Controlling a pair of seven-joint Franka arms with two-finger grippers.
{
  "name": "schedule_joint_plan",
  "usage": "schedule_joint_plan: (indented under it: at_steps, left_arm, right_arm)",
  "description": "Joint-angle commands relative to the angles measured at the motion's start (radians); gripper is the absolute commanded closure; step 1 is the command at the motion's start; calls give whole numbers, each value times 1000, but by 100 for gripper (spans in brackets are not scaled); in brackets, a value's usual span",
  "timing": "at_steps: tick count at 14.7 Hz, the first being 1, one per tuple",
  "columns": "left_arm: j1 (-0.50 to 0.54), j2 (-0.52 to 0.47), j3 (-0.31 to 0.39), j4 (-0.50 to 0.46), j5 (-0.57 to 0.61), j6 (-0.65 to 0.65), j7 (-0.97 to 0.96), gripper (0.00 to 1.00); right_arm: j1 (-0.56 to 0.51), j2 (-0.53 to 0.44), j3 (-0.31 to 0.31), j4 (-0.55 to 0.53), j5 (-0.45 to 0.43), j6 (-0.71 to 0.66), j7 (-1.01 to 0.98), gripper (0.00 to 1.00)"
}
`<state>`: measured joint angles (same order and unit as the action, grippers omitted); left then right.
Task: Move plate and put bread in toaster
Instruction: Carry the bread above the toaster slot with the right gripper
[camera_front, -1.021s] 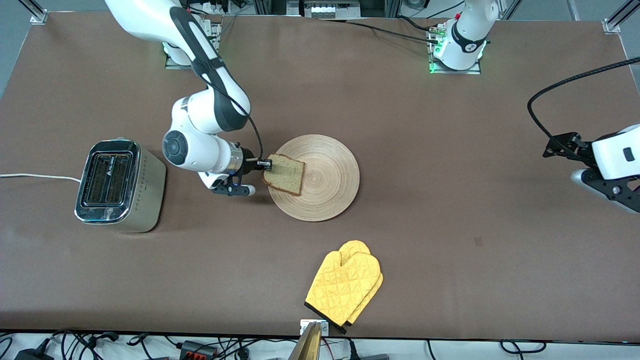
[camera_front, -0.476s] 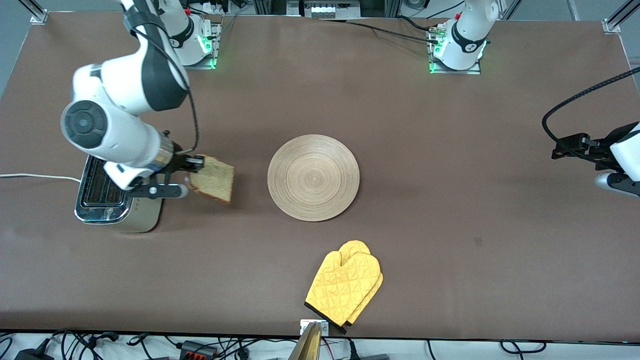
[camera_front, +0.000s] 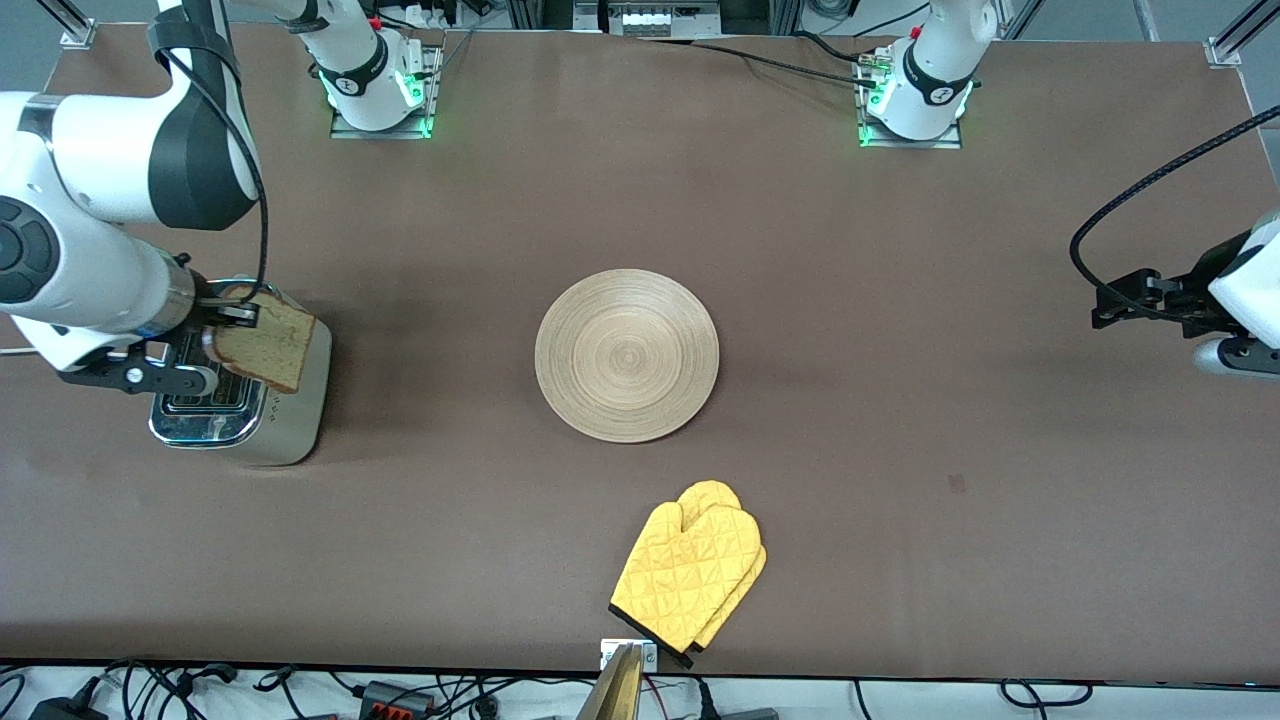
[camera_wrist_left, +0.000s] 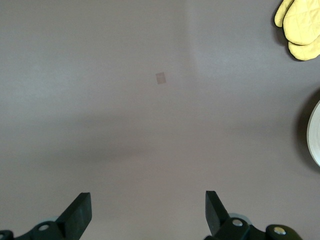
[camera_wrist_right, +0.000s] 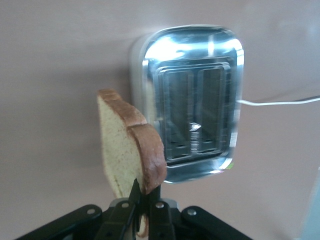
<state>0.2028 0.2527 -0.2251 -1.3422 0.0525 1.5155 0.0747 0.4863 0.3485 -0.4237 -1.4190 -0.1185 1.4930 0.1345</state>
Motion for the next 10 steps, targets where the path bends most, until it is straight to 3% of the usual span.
schedule_joint_plan:
  at_steps: [1, 3, 10]
  left_arm:
    - [-28, -149, 35, -186, -20, 57, -9, 0]
    - [-34, -207, 35, -287, -25, 132, -7, 0]
    - [-23, -204, 32, -276, -28, 127, -9, 0]
  right_arm:
    - [-6, 26, -26, 71, -71, -45, -96, 100]
    - [-46, 40, -27, 71, -92, -34, -136, 100]
    - [-64, 92, -27, 61, -139, -23, -148, 100]
